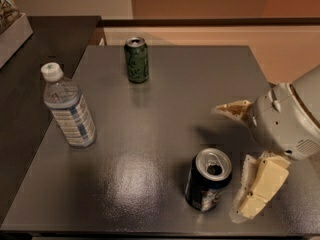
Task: Move pepsi can near green can
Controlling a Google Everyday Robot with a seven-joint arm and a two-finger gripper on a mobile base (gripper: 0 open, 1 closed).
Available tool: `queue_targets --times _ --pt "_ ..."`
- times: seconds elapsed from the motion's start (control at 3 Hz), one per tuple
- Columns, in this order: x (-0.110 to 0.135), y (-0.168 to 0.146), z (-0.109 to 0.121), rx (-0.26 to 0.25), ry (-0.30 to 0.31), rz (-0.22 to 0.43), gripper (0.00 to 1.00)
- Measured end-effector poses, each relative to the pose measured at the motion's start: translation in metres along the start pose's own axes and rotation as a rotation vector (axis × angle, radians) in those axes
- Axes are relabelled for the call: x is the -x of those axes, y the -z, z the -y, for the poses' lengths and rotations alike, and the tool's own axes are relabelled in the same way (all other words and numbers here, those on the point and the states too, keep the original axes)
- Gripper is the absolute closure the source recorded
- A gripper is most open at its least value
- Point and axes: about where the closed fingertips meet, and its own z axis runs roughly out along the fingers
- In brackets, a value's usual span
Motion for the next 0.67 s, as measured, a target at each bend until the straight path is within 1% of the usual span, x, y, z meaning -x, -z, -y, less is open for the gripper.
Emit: queue_targets --times 0.33,0.67 --pt "0.0059 -0.0135 -0.0128 0.023 0.016 0.025 0.17" --pt "0.0118 -0.0230 -0.0210 0.043 0.027 0.051 0.41"
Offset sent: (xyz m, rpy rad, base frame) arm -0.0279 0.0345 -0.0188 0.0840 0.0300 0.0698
